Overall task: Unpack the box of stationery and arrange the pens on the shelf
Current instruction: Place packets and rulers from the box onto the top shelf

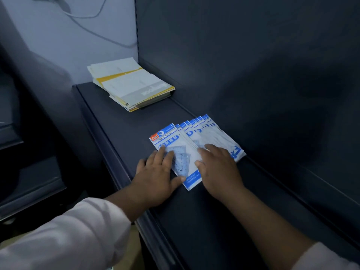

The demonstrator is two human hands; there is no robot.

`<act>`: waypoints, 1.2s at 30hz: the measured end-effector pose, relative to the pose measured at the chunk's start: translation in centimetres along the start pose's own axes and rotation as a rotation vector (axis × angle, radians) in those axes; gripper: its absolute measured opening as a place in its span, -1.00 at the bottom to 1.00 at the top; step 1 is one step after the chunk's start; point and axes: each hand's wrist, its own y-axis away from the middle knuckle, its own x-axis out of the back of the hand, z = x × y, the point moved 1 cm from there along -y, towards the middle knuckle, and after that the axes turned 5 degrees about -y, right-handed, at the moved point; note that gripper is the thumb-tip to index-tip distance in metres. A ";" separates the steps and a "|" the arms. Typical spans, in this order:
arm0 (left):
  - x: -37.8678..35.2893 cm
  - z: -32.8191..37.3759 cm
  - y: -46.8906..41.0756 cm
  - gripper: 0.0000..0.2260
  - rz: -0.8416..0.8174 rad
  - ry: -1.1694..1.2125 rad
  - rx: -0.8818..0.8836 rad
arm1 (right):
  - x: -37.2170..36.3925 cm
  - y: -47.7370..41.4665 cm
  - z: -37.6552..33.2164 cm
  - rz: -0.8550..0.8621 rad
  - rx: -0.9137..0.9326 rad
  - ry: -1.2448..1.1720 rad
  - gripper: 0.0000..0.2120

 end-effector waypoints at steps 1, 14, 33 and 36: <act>0.0 0.0 -0.2 -0.23 0.004 0.003 -0.002 | -0.4 -0.2 0.1 -0.056 0.036 -0.012 -0.54; 0.5 -1.1 -0.4 -0.31 -0.030 -0.011 -0.035 | -1.4 -0.2 -1.1 -0.216 0.078 0.062 -0.46; 1.0 -15.9 14.4 -0.40 0.160 -0.074 0.147 | -6.4 5.0 -19.5 -0.053 0.409 -0.094 -0.50; -1.1 -18.6 17.7 -0.41 0.104 -0.066 0.216 | -9.6 6.9 -21.7 -0.149 0.420 -0.111 -0.52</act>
